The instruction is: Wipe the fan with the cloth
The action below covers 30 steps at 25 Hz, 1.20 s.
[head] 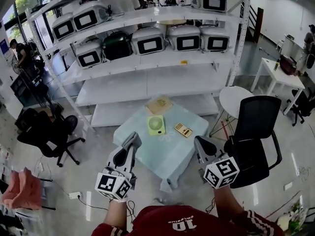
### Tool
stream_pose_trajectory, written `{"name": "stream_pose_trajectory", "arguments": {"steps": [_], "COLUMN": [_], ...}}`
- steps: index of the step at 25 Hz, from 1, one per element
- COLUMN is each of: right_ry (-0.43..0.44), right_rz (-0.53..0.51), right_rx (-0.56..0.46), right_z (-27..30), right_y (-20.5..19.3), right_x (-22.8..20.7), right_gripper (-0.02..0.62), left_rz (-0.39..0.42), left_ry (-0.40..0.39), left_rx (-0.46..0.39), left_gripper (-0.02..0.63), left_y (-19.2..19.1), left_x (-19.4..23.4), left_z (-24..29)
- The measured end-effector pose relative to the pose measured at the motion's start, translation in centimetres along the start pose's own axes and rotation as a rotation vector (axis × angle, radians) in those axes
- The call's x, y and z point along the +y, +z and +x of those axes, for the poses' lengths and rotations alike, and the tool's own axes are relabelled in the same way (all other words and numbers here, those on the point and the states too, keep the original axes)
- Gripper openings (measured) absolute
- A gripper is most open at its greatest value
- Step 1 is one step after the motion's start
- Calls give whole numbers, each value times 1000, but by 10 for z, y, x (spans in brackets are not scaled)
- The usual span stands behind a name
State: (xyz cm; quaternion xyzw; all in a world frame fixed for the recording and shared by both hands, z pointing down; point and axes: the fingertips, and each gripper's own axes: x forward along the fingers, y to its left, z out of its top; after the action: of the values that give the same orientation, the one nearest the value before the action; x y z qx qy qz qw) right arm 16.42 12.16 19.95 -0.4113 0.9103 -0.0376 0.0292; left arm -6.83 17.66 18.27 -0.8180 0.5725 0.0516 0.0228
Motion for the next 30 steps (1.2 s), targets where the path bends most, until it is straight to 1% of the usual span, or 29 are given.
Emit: {"name": "stream_pose_trajectory", "arguments": {"steps": [3, 5, 8, 12, 16, 20, 30], "right_ry": [-39, -71, -97, -92, -97, -99, -103], "right_rz": [11, 23, 2, 3, -19, -10, -5], "right_rx": [-14, -25, -28, -31, -7, -4, -6], "right_z": [-2, -3, 0, 14, 23, 31, 36], "right_y": [8, 13, 16, 17, 13, 12, 13], "right_x": [-8, -13, -10, 2, 14, 20, 32], "right_gripper": [5, 5, 3, 3, 2, 2, 3], "left_rz": [-34, -33, -27, -23, -19, -10, -27], "left_ry": [2, 5, 17, 8, -3, -16, -51], "left_rx": [-23, -28, -39, -45, -46, -45, -38], "left_gripper": [25, 25, 25, 25, 25, 25, 25], "left_y": [5, 8, 13, 15, 16, 17, 16], "left_x": [12, 22, 36, 52, 61, 67, 72], "left_z": [-1, -2, -7, -9, -9, -6, -2]}}
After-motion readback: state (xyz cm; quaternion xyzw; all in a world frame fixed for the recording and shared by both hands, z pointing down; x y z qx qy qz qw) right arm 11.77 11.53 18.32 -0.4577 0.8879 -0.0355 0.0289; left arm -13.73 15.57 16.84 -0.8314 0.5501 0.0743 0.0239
